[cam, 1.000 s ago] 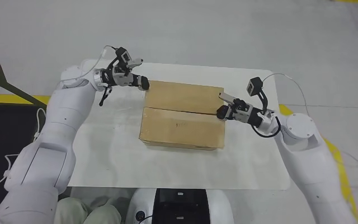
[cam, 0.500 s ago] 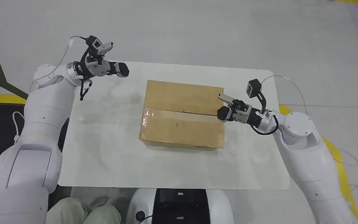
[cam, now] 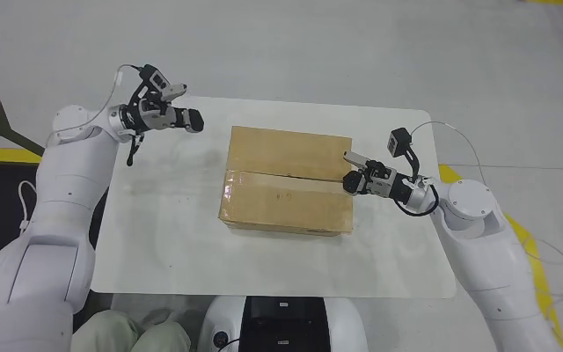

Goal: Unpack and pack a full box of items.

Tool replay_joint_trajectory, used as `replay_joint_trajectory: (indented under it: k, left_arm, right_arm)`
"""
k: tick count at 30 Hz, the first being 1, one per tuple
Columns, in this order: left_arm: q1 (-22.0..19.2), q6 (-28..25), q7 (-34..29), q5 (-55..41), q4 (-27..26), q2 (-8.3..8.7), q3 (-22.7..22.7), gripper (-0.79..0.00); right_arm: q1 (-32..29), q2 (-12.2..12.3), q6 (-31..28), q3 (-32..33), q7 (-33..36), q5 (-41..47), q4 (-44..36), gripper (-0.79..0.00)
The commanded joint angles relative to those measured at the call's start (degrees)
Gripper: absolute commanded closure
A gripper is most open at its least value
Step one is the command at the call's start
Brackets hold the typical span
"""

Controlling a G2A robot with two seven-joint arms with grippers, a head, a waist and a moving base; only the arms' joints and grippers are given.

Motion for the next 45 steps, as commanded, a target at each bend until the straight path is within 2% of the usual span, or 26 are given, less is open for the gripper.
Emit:
replay_joint_trajectory:
  k: [1, 6, 11, 21, 25, 45]
  left_arm:
    - [0.7, -0.3, 0.4, 1.1, -1.6, 0.24, -0.3, -0.785]
    - [3.0, -1.1, 1.9, 2.3, -6.1, 0.84, -1.6, -0.785]
    - [8.1, -2.0, 4.9, 3.2, -11.4, 1.64, -3.5, -0.785]
    - [22.2, -4.1, 19.9, 2.3, -22.3, 3.24, -10.7, -0.785]
    - [26.3, -6.5, 25.6, 5.3, -27.3, 3.69, -13.1, -0.785]
    - [26.4, -6.4, 25.9, 5.2, -27.5, 3.68, -13.1, -0.785]
  right_arm:
    - [0.0, 0.0, 0.0, 0.0, 0.0, 0.0, 0.0, -0.785]
    - [0.0, 0.0, 0.0, 0.0, 0.0, 0.0, 0.0, -0.785]
    - [0.0, 0.0, 0.0, 0.0, 0.0, 0.0, 0.0, -0.785]
    - [0.0, 0.0, 0.0, 0.0, 0.0, 0.0, 0.0, -0.785]
    - [0.0, 0.0, 0.0, 0.0, 0.0, 0.0, 0.0, -0.785]
    - [0.0, 0.0, 0.0, 0.0, 0.0, 0.0, 0.0, -0.785]
